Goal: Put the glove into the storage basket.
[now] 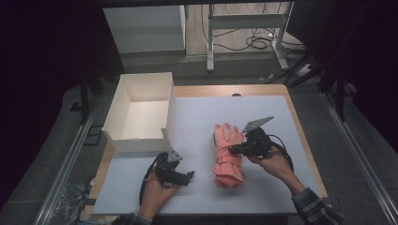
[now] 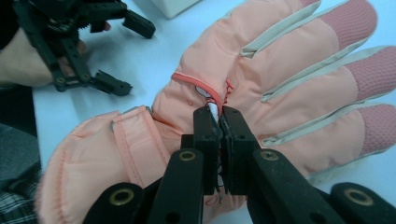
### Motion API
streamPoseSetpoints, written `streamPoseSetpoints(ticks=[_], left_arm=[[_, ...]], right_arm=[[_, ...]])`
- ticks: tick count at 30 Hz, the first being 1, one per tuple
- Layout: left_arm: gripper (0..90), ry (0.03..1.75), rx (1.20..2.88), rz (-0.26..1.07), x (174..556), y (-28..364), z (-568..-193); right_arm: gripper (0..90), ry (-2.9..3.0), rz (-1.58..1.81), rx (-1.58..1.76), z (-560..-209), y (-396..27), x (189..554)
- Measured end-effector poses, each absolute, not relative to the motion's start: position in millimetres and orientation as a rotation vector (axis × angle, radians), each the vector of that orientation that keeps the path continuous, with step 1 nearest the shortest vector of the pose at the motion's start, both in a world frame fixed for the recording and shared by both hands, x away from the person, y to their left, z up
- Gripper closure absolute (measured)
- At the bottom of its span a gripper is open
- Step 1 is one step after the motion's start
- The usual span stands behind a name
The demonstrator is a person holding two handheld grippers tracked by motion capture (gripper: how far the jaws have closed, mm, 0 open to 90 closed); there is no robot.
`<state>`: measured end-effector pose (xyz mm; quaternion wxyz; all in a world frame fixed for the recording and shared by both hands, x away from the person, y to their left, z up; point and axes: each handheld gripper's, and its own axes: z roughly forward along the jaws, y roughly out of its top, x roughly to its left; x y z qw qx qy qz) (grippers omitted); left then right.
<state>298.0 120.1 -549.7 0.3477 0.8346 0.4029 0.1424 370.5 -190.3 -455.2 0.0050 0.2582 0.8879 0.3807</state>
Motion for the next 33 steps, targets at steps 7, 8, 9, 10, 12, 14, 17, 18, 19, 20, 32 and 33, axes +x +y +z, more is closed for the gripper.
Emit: streamPoseSetpoints(ticks=[7,8,9,10,12,14,17,18,19,20,32,33], left_arm=[[3.1,1.044,2.165,0.369,298.0,120.0,-549.7],[3.1,1.044,2.165,0.37,298.0,120.0,-549.7],[3.1,1.044,2.165,0.37,298.0,120.0,-549.7],[3.1,1.043,2.167,0.369,298.0,120.1,-549.6],[3.1,1.042,2.168,0.369,298.0,120.2,-549.6],[3.1,1.042,2.168,0.369,298.0,120.2,-549.6],[3.1,1.045,2.165,0.37,298.0,120.0,-549.7],[3.1,1.045,2.165,0.37,298.0,120.0,-549.7],[3.1,1.045,2.165,0.37,298.0,120.0,-549.7],[3.1,1.045,2.165,0.37,298.0,120.0,-549.7],[3.1,1.045,2.165,0.37,298.0,120.0,-549.7],[3.1,1.044,2.165,0.37,298.0,120.0,-549.7]], right_arm=[[82.5,2.776,1.115,0.783,-467.9,-185.5,368.1],[82.4,2.776,1.114,0.778,-470.6,-184.7,367.7],[82.1,2.773,1.118,0.781,-472.5,-184.3,367.6],[81.8,2.773,1.125,0.786,-474.0,-184.4,368.1],[81.4,2.772,1.135,0.796,-475.1,-184.6,368.6],[78.4,2.767,1.156,0.808,-476.5,-186.2,369.0],[68.1,2.737,1.171,0.811,-470.6,-189.3,367.2],[66.7,2.722,1.19,0.814,-468.2,-190.9,366.7],[64.8,2.705,1.214,0.822,-464.6,-193.6,366.1],[63.9,2.689,1.229,0.826,-462.2,-195.4,365.4],[57.5,2.556,1.231,0.86,-453.2,-222.7,357.8],[57.2,2.551,1.225,0.865,-454.4,-224.9,356.8]])
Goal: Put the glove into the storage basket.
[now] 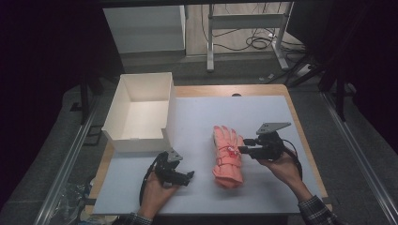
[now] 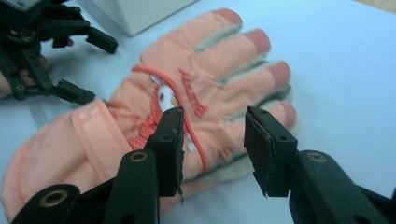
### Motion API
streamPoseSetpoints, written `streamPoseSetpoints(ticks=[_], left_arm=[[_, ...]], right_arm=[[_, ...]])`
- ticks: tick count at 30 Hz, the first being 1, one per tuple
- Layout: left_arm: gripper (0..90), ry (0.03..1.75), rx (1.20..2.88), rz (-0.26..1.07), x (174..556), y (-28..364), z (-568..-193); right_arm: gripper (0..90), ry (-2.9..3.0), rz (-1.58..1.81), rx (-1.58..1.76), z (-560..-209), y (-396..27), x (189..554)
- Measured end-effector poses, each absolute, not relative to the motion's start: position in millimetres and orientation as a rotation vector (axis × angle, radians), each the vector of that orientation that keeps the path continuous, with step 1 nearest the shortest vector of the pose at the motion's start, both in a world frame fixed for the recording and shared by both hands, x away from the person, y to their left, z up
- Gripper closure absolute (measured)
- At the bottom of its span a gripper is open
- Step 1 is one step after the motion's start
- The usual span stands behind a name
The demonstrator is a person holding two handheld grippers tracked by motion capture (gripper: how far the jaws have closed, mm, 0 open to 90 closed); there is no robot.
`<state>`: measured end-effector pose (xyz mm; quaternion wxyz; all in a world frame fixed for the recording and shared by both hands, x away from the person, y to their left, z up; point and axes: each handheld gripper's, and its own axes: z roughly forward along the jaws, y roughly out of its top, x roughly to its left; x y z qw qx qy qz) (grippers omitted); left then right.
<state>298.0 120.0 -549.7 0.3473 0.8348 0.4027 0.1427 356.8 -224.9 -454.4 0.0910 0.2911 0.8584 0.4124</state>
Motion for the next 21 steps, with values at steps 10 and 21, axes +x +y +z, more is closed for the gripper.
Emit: streamPoseSetpoints(ticks=[10,21], left_arm=[[3.1,1.047,2.163,0.368,297.9,119.9,-549.7],[3.1,1.044,2.167,0.367,297.9,120.1,-549.6]], right_arm=[[61.5,2.524,1.173,0.923,-469.3,-244.5,341.6],[83.9,2.597,1.143,0.942,-498.7,-252.4,319.0]])
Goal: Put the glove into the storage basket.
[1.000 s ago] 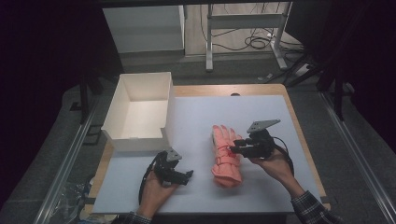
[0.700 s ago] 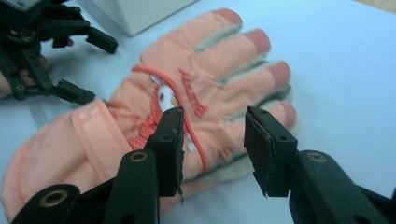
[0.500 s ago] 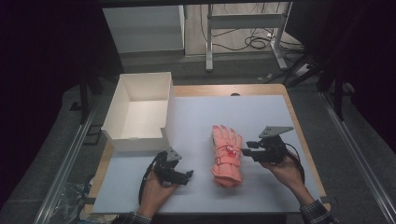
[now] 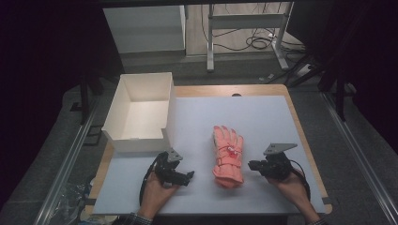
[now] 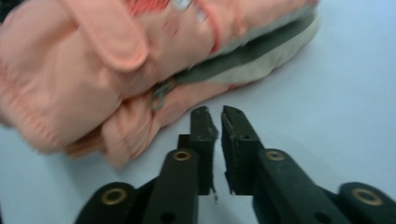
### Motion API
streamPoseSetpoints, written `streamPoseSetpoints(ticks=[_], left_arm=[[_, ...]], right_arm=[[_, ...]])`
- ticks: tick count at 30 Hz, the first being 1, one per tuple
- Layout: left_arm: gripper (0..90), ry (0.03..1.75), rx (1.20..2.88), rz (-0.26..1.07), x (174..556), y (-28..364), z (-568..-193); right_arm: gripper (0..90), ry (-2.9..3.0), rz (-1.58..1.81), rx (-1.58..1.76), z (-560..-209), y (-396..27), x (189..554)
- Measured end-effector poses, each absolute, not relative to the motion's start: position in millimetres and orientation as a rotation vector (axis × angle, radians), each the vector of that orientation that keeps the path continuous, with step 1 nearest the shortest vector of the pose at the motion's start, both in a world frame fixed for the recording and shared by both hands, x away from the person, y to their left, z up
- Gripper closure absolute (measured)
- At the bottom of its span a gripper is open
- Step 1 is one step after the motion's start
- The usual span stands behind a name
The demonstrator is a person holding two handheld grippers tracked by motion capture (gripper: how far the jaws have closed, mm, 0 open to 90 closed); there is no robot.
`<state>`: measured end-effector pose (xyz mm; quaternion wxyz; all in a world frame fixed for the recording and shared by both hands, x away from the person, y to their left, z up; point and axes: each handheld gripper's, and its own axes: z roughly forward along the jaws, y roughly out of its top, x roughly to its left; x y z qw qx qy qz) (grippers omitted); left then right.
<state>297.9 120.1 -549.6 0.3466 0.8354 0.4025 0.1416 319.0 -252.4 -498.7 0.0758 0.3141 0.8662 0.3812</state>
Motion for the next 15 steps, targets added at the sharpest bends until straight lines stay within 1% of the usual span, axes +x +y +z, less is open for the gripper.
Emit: streamPoseSetpoints(ticks=[5,15], left_arm=[[3.1,1.044,2.168,0.368,297.9,120.1,-549.6],[3.1,1.045,2.167,0.367,297.9,120.0,-549.6]], right_arm=[[87.9,2.621,1.147,0.936,-508.8,-253.5,307.9],[88.0,2.649,1.172,0.947,-521.3,-250.4,298.2]])
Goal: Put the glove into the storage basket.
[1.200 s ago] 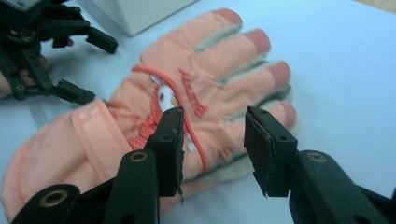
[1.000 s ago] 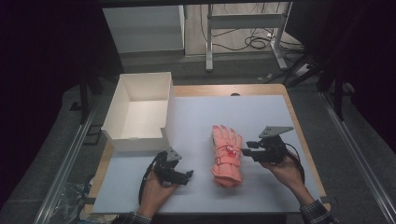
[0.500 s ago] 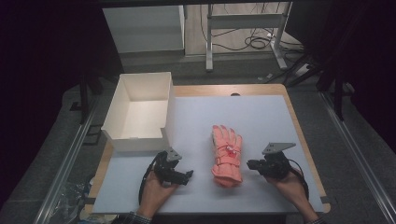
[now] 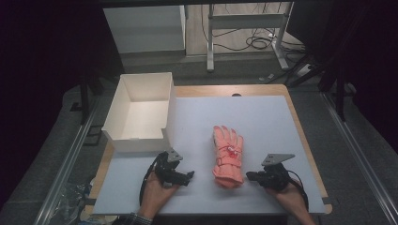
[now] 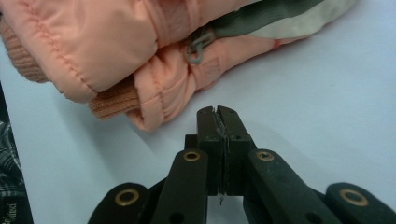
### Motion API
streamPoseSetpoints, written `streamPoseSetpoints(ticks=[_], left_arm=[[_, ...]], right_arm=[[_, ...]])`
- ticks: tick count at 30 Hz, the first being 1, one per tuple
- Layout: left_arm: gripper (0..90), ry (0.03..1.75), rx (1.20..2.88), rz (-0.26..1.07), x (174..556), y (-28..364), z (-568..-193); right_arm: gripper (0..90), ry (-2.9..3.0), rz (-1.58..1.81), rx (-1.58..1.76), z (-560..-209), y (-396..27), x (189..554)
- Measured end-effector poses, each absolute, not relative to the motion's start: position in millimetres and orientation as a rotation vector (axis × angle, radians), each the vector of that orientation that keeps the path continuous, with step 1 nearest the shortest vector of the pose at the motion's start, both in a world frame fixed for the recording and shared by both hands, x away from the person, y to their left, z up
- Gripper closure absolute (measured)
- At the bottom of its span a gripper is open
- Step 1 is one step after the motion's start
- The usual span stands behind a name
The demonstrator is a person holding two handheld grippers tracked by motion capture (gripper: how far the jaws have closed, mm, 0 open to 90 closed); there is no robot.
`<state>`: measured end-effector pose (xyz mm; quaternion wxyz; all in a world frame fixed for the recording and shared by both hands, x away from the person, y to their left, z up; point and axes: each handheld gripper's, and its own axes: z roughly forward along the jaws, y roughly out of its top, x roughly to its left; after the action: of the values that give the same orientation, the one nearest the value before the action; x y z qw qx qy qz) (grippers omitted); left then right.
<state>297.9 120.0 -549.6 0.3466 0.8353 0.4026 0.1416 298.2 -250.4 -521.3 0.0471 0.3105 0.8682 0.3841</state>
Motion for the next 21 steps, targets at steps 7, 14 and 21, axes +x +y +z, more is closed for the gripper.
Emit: streamPoseSetpoints(ticks=[7,14,21], left_arm=[[3.1,1.044,2.167,0.367,297.9,120.1,-549.6],[3.1,1.044,2.167,0.367,297.9,120.1,-549.6],[3.1,1.045,2.166,0.367,297.9,120.0,-549.7]], right_arm=[[87.4,2.674,1.167,0.91,-525.3,-234.8,299.1],[87.0,2.683,1.171,0.896,-526.8,-221.0,303.1],[86.8,2.693,1.185,0.878,-528.7,-210.1,304.4]])
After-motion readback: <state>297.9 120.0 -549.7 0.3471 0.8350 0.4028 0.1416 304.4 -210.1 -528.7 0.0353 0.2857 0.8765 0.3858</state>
